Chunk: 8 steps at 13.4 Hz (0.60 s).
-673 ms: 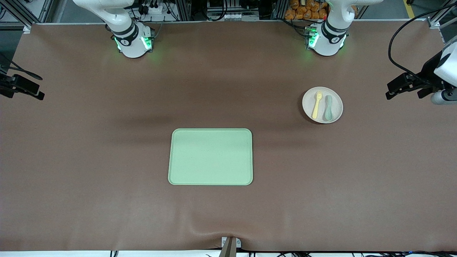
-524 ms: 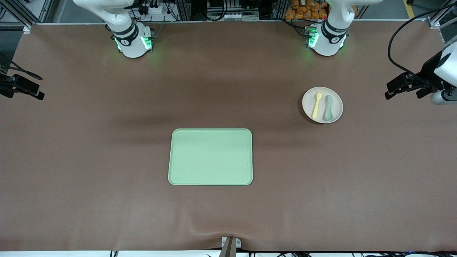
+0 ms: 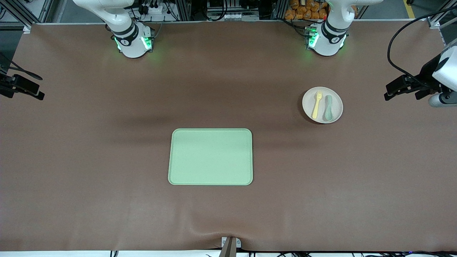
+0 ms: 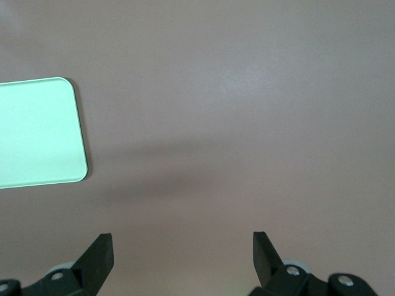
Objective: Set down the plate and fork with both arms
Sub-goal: 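Move the left gripper toward the white plate's rim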
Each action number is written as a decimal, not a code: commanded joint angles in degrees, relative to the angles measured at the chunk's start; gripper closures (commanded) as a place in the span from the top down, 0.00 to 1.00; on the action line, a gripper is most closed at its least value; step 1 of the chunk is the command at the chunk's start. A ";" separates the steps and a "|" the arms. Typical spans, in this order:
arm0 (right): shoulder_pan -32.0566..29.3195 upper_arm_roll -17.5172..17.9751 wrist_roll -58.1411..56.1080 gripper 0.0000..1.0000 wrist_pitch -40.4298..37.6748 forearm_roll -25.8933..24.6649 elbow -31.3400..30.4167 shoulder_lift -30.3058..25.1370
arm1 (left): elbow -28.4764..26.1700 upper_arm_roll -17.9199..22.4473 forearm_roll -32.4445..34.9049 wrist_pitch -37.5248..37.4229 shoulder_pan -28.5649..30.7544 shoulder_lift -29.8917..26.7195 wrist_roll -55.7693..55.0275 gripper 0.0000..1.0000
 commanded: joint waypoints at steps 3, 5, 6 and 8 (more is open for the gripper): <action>-0.20 0.08 0.84 1.00 -0.33 0.60 0.30 -0.17 | 0.06 -0.21 -1.57 -0.61 1.39 3.85 1.11 1.00; -0.20 0.16 0.93 1.00 -0.24 0.69 0.30 -0.17 | -0.03 -0.21 -3.93 -0.09 2.96 5.96 1.81 1.00; -0.29 0.08 1.02 1.00 -0.07 0.78 0.30 -0.17 | -0.38 -0.21 -4.38 0.70 3.06 7.01 3.12 1.00; -0.29 0.08 1.02 1.00 0.11 0.86 0.39 -0.08 | -2.92 -0.21 -5.43 2.63 3.67 7.29 3.83 1.00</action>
